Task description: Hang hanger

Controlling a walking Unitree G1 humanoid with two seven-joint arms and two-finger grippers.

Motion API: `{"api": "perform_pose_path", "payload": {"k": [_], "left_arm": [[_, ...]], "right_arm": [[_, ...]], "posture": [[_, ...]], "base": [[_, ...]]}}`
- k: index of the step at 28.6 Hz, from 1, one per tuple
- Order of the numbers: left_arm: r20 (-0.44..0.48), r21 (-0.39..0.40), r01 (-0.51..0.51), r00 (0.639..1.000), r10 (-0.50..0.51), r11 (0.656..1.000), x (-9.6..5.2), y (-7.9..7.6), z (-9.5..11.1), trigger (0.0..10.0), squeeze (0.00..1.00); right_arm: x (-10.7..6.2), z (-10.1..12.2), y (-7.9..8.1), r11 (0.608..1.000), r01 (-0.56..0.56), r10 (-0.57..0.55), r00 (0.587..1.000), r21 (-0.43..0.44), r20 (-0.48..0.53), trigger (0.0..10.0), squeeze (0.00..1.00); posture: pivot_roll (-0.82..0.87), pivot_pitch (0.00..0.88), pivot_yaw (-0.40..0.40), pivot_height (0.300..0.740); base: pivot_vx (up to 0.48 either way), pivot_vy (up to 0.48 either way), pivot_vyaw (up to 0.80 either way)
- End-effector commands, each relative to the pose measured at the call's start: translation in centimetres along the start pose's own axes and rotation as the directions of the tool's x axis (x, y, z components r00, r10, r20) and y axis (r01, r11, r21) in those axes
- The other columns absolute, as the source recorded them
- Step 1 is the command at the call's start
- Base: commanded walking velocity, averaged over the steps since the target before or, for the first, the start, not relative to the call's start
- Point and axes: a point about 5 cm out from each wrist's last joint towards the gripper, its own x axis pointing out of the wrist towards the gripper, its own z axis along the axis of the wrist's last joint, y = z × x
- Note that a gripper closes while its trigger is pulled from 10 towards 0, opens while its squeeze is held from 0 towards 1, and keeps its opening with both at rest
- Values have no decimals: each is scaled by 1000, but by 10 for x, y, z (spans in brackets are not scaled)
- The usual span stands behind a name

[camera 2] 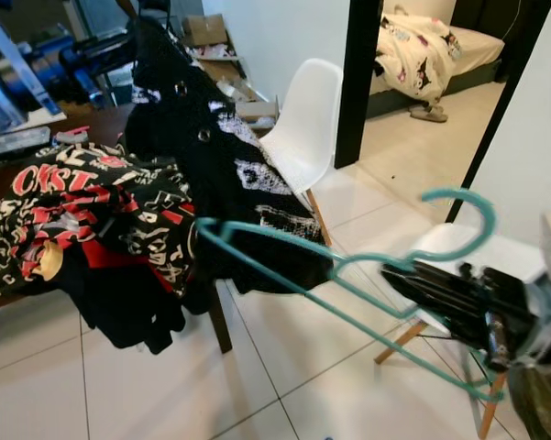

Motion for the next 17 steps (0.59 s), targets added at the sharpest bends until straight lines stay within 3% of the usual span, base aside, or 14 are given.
{"api": "perform_pose_path", "payload": {"k": [1,6,11,17], "left_arm": [[26,24,26,999,-26,999,5,-1,8,10000,0],[33,26,39,999,-40,999,7,0,11,10000,0],[48,9,70,996,-71,997,13,-3,14,10000,0],[36,15,51,998,-52,999,14,1,14,10000,0]], "right_arm": [[6,1,3,1000,-12,11,1000,-11,-21,10000,0],[6,5,2,999,12,-14,999,-43,-29,10000,0],[19,0,-17,971,189,-205,973,-144,-106,10000,0],[25,-2,-25,958,238,-260,955,-158,-142,10000,0]], "posture": [[1,57,43,740],[1,58,45,740],[5,63,51,740],[9,69,54,740]], "base": [[0,0,0],[0,0,0],[0,0,0],[0,0,0]]}}
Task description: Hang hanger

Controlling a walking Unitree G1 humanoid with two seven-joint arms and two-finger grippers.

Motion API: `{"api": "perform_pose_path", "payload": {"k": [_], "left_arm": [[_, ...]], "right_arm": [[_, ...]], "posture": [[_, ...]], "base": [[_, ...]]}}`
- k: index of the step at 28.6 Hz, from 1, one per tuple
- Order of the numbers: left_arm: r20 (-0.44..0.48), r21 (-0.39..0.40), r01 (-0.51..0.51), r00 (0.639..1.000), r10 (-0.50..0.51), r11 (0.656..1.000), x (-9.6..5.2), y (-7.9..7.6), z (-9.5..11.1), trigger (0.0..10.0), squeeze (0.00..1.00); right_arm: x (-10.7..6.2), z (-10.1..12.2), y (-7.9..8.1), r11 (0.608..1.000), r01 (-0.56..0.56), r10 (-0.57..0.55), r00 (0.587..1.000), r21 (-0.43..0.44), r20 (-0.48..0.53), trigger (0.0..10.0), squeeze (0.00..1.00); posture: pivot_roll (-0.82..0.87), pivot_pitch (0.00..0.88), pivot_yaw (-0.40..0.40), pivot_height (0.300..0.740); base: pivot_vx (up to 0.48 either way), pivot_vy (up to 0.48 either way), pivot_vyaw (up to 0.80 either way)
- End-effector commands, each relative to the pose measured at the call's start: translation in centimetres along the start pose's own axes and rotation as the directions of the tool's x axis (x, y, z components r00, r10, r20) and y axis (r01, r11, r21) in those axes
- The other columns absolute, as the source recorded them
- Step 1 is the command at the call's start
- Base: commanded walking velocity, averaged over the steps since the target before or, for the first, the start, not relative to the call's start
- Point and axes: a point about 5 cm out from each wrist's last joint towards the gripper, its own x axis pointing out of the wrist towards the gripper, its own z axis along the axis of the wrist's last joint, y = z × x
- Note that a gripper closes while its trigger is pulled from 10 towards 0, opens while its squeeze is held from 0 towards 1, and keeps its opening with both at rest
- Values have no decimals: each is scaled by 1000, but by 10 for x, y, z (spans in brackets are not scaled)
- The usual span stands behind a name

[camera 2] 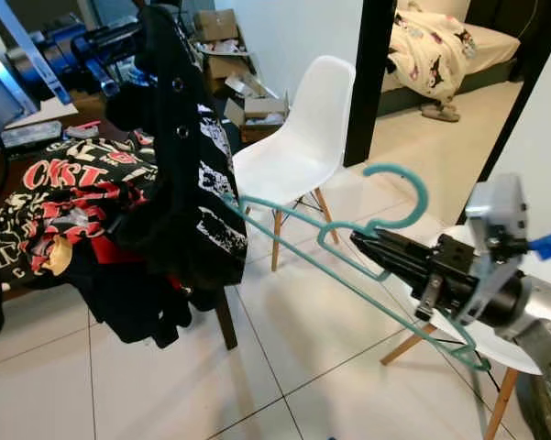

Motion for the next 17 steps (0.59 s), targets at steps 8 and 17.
{"api": "perform_pose_path", "payload": {"k": [8,17], "left_arm": [[-13,46,-70,997,71,996,4,8,-3,10000,0],[-29,60,-88,996,90,994,8,9,-7,10000,0]], "right_arm": [[11,6,20,988,-149,149,989,31,-15,10000,0],[17,-1,19,989,-141,144,988,55,-61,10000,0]], "posture": [[-5,79,55,740],[-5,86,54,740]], "base": [[0,0,0],[0,0,0]]}}
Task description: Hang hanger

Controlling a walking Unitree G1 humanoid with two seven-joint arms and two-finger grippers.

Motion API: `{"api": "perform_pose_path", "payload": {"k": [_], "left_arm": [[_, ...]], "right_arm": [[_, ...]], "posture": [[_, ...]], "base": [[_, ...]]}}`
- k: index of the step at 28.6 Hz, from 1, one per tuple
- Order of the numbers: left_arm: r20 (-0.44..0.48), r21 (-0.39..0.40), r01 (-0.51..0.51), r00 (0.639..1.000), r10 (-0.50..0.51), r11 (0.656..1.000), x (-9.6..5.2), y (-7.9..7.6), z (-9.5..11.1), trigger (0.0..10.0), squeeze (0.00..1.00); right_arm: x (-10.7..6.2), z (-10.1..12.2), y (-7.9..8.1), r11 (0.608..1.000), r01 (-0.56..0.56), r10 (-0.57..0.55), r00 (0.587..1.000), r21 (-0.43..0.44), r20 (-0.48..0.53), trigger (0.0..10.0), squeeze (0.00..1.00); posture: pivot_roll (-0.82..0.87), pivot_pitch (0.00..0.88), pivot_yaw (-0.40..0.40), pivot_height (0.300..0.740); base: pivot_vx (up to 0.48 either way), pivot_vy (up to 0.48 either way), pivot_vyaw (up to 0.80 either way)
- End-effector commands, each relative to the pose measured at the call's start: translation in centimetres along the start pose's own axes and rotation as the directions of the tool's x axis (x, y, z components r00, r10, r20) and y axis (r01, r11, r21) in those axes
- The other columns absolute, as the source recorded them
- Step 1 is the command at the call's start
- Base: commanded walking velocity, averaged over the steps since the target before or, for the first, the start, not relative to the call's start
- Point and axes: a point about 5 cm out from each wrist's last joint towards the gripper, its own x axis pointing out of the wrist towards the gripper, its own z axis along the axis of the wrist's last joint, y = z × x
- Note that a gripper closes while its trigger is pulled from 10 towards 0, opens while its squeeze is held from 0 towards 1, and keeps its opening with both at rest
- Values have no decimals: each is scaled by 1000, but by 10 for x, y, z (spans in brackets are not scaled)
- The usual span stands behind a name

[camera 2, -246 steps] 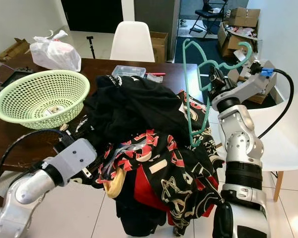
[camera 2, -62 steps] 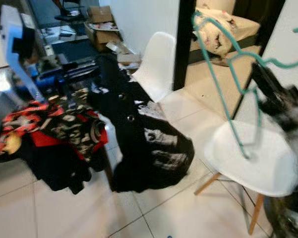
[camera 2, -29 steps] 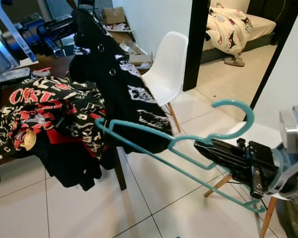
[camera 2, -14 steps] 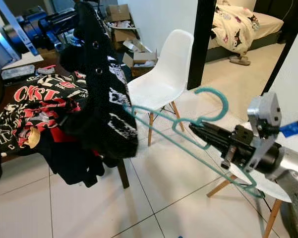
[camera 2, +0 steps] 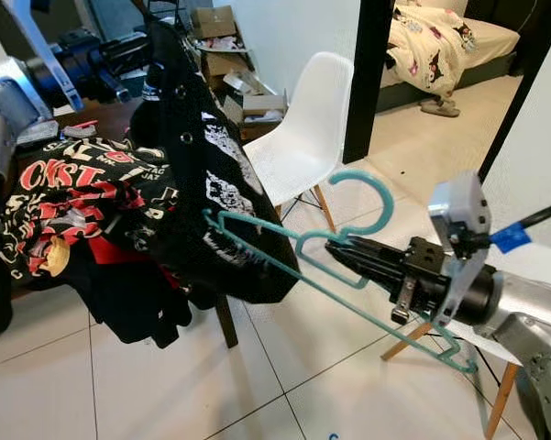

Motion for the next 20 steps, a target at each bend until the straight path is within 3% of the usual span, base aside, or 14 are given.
{"api": "perform_pose_path", "payload": {"k": [1,4,8,13,17,20], "left_arm": [[33,35,-3,999,1,999,4,-1,11,10000,0],[35,36,-12,999,11,999,5,0,11,10000,0],[42,36,-33,999,32,999,9,-1,8,10000,0],[41,33,-36,999,34,999,10,-1,6,10000,0],[44,30,-33,999,32,999,11,-1,5,10000,0],[53,27,-23,998,22,999,13,-3,5,10000,0]], "right_arm": [[5,-2,3,999,-34,34,999,3,-36,10000,0],[7,-5,5,998,-52,53,997,20,-58,10000,0],[31,-13,23,984,-152,158,986,98,-56,10000,0],[33,-7,29,973,-202,205,979,110,-11,10000,0],[35,-5,27,977,-185,188,982,107,-10,10000,0],[39,-8,18,990,-105,109,993,96,-42,10000,0]], "posture": [[-7,89,53,740],[-8,93,52,740],[-16,98,44,740],[-17,100,46,740],[-28,99,45,740],[-29,98,46,740]], "base": [[0,0,0],[0,0,0],[0,0,0],[0,0,0],[0,0,0],[0,0,0]]}}
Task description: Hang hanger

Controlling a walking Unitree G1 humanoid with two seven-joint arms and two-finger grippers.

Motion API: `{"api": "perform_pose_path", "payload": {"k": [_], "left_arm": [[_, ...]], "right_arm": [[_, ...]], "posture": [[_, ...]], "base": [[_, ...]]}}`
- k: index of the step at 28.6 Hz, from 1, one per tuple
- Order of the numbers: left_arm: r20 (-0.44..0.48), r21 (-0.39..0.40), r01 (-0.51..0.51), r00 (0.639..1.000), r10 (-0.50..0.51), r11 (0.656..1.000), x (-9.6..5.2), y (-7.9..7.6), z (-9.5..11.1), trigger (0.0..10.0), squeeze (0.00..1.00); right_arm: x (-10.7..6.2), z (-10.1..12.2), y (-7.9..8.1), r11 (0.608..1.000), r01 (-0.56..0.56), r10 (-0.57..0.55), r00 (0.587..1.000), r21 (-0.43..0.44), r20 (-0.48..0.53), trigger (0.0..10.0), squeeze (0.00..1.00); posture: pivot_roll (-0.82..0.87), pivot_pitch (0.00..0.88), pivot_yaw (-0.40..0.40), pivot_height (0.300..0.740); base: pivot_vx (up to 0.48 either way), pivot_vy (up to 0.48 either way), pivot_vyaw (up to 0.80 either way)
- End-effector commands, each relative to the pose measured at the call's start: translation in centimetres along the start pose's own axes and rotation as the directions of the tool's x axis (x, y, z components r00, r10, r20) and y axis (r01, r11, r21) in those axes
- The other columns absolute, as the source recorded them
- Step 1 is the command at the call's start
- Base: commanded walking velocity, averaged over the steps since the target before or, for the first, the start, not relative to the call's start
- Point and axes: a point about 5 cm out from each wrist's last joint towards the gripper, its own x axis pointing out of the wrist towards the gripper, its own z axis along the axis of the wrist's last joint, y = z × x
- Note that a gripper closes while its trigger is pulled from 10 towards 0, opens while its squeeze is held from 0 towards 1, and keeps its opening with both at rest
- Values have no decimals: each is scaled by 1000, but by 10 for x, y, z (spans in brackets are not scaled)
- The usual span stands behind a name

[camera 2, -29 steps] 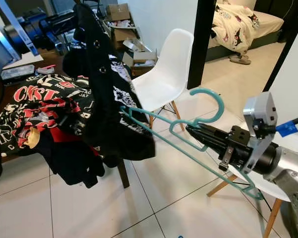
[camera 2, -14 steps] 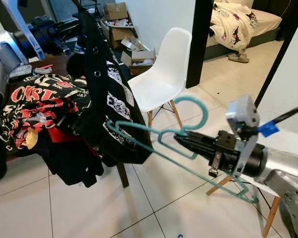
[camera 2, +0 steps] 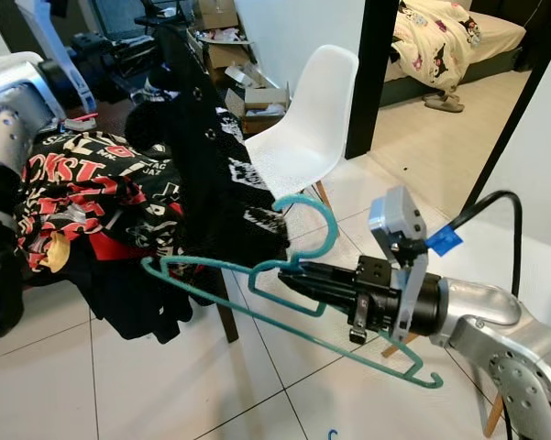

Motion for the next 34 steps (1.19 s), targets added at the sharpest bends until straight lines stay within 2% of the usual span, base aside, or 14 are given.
{"api": "perform_pose_path", "payload": {"k": [1,2,4,6,10,13,16,18,20,22,25,28,34], "left_arm": [[62,26,14,998,-16,1000,3,-2,15,10000,0],[63,26,14,998,-16,1000,3,-2,15,10000,0],[62,28,14,998,-16,1000,3,-1,15,10000,0],[62,28,14,998,-16,1000,3,-1,15,10000,0],[71,25,17,997,-18,1000,4,-2,17,10000,0],[73,25,18,997,-20,1000,4,-2,18,10000,0],[80,24,26,996,-28,999,5,-4,19,10000,0],[80,24,28,996,-29,999,5,-4,19,10000,0],[82,22,36,996,-38,999,5,-5,18,10000,0],[82,21,38,996,-40,999,5,-6,18,10000,0],[76,13,42,996,-42,999,4,-6,12,10000,0],[74,6,39,996,-40,999,4,-6,10,10000,0],[74,0,39,997,-39,999,4,-7,8,10000,0]], "right_arm": [[3,-2,-2,1000,26,-26,999,-4,-26,10000,0],[4,-3,-2,999,33,-33,999,-5,-30,10000,0],[-3,-10,-20,985,170,-172,979,-22,-112,10000,0],[-4,-11,-22,982,185,-187,975,-24,-121,10000,0],[-11,-16,-38,947,315,-320,925,-54,-205,10000,0],[-11,-17,-40,941,333,-337,917,-56,-215,10000,0],[-14,-15,-53,896,442,-440,872,-40,-214,10000,0],[-14,-15,-55,887,461,-457,864,-36,-211,10000,0],[-16,-8,-62,864,502,-500,851,-30,-157,10000,0],[-16,-4,-64,860,509,-508,851,-30,-131,10000,0],[-11,15,-56,900,435,-434,901,-20,16,10000,0],[-10,20,-54,907,420,-420,906,-11,47,10000,0],[-10,18,-55,906,423,-422,906,-9,33,10000,0]], "posture": [[-29,98,46,740],[-29,98,46,740],[-29,97,47,740],[-29,97,47,740],[-32,97,47,740],[-32,96,47,740],[-30,97,47,740],[-30,97,47,740],[-30,95,46,740],[-30,95,46,740],[-31,93,44,740],[-33,90,43,740],[-32,89,43,740]], "base": [[0,0,0],[0,0,0],[0,0,0],[0,0,0],[0,0,0],[0,0,0],[0,0,0],[0,0,0],[0,0,0],[0,0,0],[0,0,0],[0,0,0],[0,0,0]]}}
